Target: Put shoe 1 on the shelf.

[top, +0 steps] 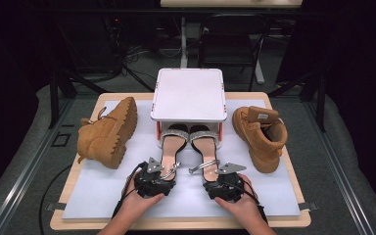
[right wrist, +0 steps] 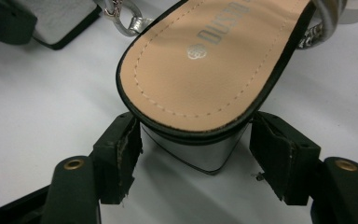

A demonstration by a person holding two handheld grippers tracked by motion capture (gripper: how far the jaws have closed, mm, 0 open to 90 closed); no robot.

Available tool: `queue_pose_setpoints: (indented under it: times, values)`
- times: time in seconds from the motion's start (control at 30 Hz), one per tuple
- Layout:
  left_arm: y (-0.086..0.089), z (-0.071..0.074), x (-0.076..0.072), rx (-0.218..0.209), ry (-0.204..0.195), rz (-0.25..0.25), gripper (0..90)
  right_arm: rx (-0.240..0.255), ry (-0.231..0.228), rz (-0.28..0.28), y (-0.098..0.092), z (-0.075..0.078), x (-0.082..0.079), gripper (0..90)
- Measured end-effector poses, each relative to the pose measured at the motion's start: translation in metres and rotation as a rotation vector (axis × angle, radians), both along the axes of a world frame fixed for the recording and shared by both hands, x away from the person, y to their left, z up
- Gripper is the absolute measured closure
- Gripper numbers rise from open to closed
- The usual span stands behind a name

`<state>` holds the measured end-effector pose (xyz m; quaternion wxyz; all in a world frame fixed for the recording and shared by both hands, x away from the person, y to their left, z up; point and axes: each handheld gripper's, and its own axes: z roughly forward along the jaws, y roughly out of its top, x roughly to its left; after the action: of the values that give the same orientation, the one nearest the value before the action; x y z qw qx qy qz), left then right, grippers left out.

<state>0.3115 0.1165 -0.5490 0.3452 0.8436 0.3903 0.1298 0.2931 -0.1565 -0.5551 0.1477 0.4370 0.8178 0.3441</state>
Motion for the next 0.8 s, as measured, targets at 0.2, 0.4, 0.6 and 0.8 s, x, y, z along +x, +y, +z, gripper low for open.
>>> queue_pose_setpoints:
  times: [0.2, 0.4, 0.6, 0.8]
  values:
    - [-0.001, 0.008, 0.002, -0.03, 0.026, 0.019, 31.9, 0.055, -0.005, -0.029, 0.001, 0.007, -0.001, 34.3]
    - [-0.002, 0.013, 0.005, -0.03, 0.052, 0.023, 32.0, 0.052, -0.01, -0.048, 0.002, 0.011, 0.0, 35.3]
    - [-0.001, 0.019, 0.013, -0.06, 0.071, 0.025, 32.2, 0.063, -0.013, -0.063, 0.006, 0.014, 0.004, 35.4]
    - [-0.002, 0.022, 0.023, -0.071, 0.092, 0.024, 32.3, 0.075, -0.003, -0.071, 0.008, 0.016, 0.008, 35.5]
